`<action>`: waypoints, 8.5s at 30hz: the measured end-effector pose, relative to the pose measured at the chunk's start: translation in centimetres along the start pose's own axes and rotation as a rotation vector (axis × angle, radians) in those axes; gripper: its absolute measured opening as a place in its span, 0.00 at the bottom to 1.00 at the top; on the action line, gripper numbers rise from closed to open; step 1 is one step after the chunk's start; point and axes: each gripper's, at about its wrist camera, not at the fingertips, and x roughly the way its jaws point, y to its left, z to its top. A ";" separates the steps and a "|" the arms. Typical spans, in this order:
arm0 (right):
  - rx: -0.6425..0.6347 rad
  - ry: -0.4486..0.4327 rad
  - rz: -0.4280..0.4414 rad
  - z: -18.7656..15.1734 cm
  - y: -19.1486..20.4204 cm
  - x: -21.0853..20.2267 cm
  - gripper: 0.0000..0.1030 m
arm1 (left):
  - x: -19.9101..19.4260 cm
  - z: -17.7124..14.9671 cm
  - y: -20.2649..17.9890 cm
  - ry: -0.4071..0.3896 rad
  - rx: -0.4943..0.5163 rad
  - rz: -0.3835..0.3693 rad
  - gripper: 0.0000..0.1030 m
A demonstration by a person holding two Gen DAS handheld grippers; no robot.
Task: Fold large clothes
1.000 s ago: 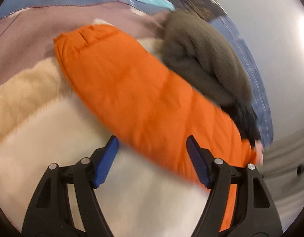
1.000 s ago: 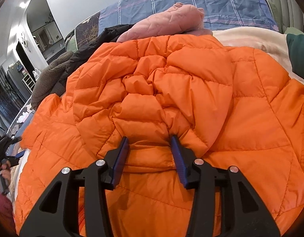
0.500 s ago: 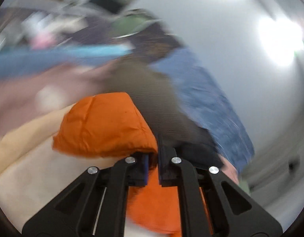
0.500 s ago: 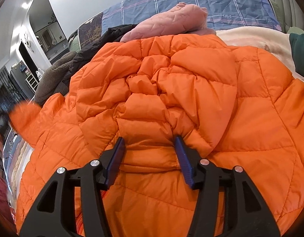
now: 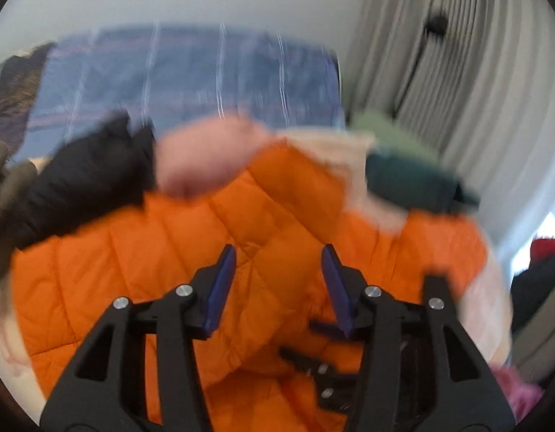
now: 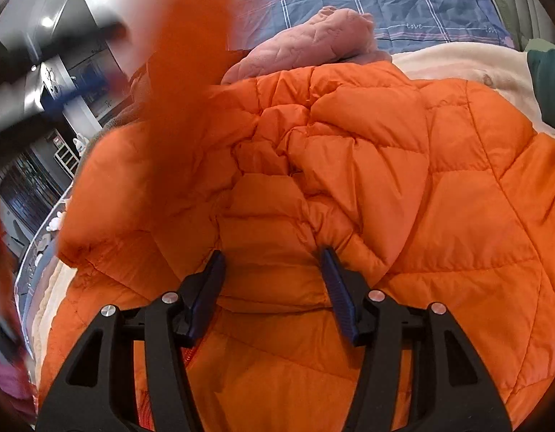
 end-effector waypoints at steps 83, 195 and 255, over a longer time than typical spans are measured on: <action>0.230 -0.152 -0.163 -1.2 -8.6 -11.8 0.26 | 5.4 -7.4 2.3 0.128 -0.012 0.137 0.44; -0.032 -0.053 -0.282 -0.9 -2.5 -4.4 0.48 | -1.5 -9.7 9.5 0.080 -0.040 0.303 0.56; 0.128 -0.541 0.138 -16.3 -0.5 -39.0 0.01 | -36.3 -20.5 0.8 -0.332 0.024 -0.080 0.05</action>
